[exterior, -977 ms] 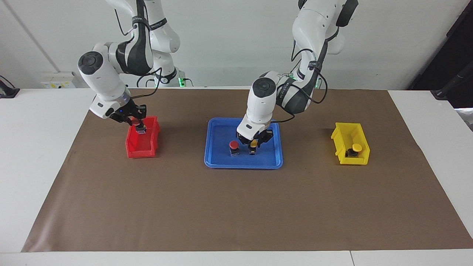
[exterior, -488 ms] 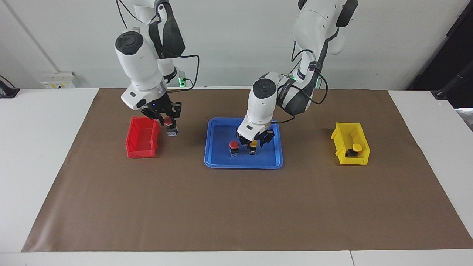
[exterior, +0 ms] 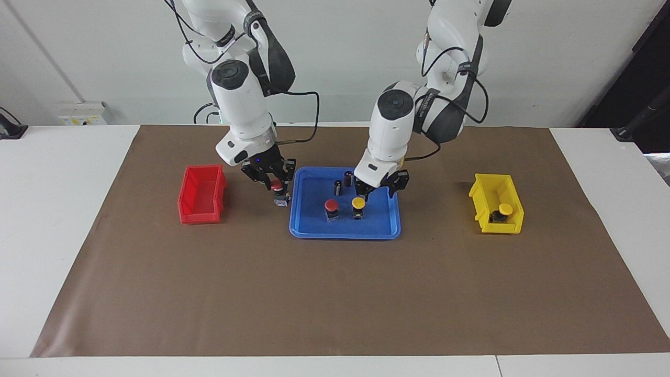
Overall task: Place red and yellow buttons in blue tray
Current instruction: 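Carry the red button toward the tray while the left gripper withdraws, then place the red button in the tray while the left gripper grasps yellow, then withdraw the right gripper while the left gripper lifts the yellow button, then carry the yellow button with the left gripper over the tray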
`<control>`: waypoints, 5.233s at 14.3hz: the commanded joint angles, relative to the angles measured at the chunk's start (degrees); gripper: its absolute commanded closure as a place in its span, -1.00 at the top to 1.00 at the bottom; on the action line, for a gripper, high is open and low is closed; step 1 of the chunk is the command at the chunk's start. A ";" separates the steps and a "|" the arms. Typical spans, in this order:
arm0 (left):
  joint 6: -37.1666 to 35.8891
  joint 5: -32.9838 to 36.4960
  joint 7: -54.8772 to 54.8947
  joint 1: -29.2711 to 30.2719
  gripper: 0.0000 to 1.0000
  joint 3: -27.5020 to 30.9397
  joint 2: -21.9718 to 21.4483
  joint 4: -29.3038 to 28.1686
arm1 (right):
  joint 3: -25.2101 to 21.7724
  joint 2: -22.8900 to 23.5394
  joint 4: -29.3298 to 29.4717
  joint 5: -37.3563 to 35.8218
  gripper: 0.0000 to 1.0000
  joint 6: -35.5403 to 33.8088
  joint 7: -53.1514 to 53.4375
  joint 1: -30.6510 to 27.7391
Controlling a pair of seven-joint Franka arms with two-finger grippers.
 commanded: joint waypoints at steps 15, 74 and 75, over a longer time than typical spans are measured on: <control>9.63 0.53 31.20 34.34 0.99 -0.16 -4.16 -10.88 | -0.06 9.44 0.90 -3.49 -0.60 5.52 10.61 6.02; 14.57 -1.84 -1.40 1.48 -0.97 -1.04 -0.30 -9.13 | -22.74 -7.87 18.39 -7.79 1.00 -38.52 -31.84 -8.13; 14.31 -1.84 -1.31 1.48 -0.97 -1.04 -0.47 -9.39 | -22.56 -7.87 18.39 -7.71 1.00 -38.52 -31.84 -8.13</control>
